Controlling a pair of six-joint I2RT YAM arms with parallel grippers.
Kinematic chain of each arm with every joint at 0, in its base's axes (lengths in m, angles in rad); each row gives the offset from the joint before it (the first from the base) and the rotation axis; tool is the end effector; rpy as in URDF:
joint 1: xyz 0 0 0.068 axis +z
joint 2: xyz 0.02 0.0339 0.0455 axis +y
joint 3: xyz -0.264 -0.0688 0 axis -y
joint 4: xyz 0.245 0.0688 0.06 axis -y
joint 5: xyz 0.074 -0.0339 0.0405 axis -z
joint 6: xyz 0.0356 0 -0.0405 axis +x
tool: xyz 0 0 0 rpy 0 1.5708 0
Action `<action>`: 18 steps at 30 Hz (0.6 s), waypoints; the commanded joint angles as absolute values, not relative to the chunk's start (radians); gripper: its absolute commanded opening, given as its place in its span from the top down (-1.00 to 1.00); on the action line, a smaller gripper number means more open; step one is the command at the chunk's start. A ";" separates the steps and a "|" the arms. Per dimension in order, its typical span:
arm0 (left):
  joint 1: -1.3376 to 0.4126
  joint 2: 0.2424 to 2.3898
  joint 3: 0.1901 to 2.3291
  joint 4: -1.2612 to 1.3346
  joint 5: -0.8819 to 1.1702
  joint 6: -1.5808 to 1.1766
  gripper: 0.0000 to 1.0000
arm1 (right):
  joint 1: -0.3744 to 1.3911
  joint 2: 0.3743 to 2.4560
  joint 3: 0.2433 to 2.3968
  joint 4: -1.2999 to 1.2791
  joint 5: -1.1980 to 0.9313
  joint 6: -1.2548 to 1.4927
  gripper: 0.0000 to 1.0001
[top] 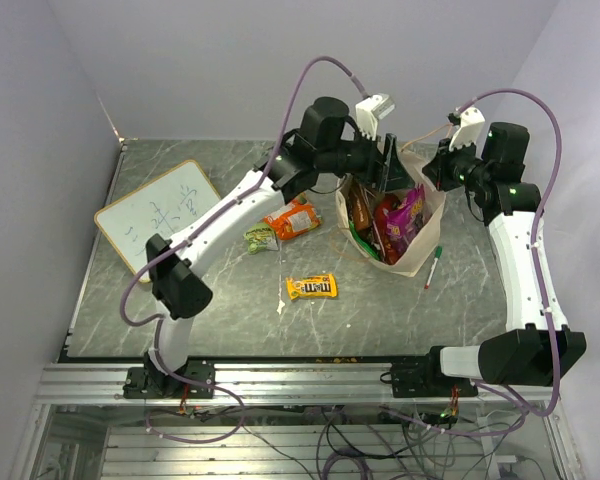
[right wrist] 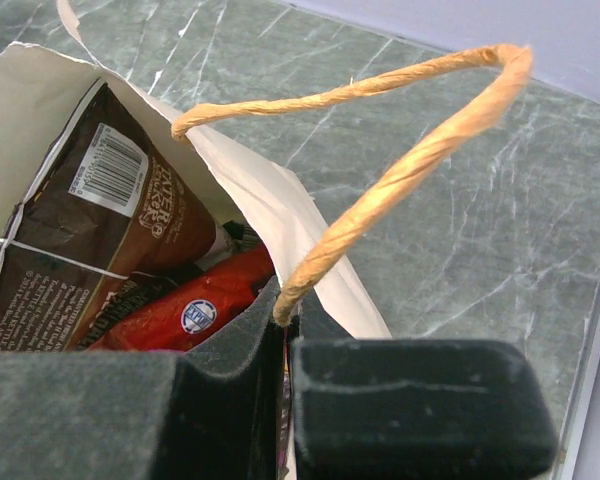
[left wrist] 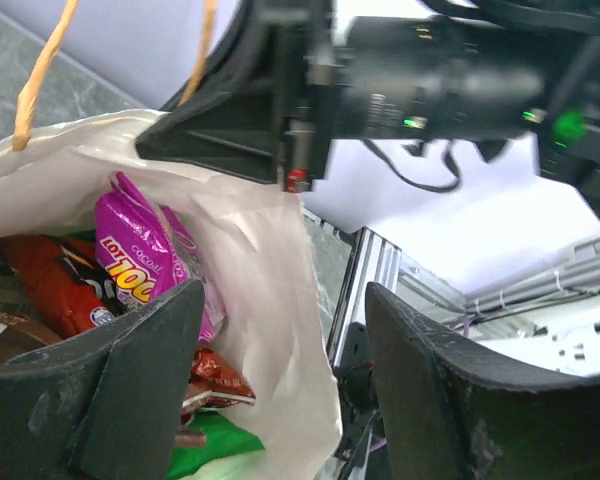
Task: Place the snacks into the paper bag
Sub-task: Pick up the snack from the center of the board.
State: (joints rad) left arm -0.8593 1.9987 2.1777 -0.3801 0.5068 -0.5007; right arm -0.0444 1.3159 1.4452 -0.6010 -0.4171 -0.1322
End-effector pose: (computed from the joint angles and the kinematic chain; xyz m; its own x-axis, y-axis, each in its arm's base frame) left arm 0.2892 -0.3619 0.4354 -0.5814 0.0316 -0.8130 0.7907 0.2574 -0.5554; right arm 0.2839 0.0018 0.4116 -0.4078 -0.1025 -0.9073 -0.3770 0.9239 0.0651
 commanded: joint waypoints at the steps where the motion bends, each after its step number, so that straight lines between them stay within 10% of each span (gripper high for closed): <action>1: -0.868 1.917 2.186 -0.460 0.574 -0.302 -0.55 | -0.045 1.316 1.478 -0.530 -0.391 -0.133 1.00; 18: -0.865 1.515 1.803 -0.700 0.054 0.341 -0.71 | -0.051 1.265 1.453 -0.549 -0.391 -0.155 1.00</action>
